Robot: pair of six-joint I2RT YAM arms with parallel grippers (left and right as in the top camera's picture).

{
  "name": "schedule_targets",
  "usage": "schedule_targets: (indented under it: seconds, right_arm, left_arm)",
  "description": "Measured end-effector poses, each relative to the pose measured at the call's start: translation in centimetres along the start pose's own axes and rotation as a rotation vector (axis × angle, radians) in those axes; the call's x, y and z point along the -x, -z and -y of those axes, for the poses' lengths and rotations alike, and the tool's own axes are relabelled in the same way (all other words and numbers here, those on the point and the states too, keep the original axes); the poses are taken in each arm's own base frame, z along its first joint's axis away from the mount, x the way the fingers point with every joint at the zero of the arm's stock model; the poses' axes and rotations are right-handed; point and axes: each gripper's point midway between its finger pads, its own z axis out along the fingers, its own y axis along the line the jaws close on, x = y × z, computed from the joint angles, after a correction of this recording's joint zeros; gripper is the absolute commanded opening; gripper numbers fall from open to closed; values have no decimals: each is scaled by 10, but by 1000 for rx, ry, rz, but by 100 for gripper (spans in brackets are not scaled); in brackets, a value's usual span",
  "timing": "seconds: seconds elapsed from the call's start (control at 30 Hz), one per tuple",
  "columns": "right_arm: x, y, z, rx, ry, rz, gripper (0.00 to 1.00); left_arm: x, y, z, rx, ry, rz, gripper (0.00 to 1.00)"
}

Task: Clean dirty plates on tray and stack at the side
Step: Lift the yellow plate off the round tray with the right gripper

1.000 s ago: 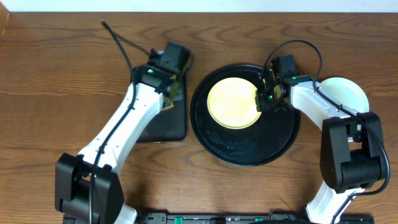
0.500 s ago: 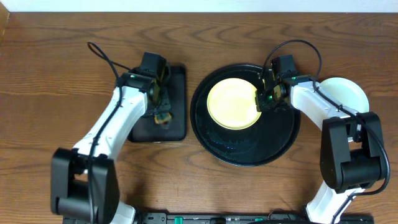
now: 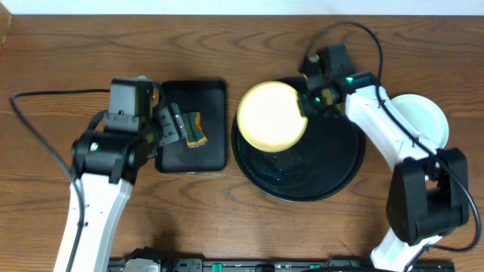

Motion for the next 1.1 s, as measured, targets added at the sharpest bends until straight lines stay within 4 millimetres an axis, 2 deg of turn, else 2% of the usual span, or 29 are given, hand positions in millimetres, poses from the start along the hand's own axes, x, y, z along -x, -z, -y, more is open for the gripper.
schedule_targets:
  seconds: [0.17,0.3,0.47,0.63,0.8,1.1]
  right_arm:
    - [61,29,-62,47,152,216,1]
    - [81,33,-108,48,263,329,1]
    - [95,35,-149,-39,405,442,1]
    - [108,49,-168,-212,516,547,1]
    - [114,65,-176,-396,587,605,1]
    - [109,89,-198,-579,667,653,1]
  left_arm:
    - [-3,18,-2,-15,2,30,84]
    - [-4,26,-4,-21,2,43,84]
    - [-5,26,-4,-22,2,45,85]
    - [-5,26,-4,-22,2,45,85]
    - [-5,26,-4,-22,2,45,85]
    - [-5,26,-4,-22,2,45,85]
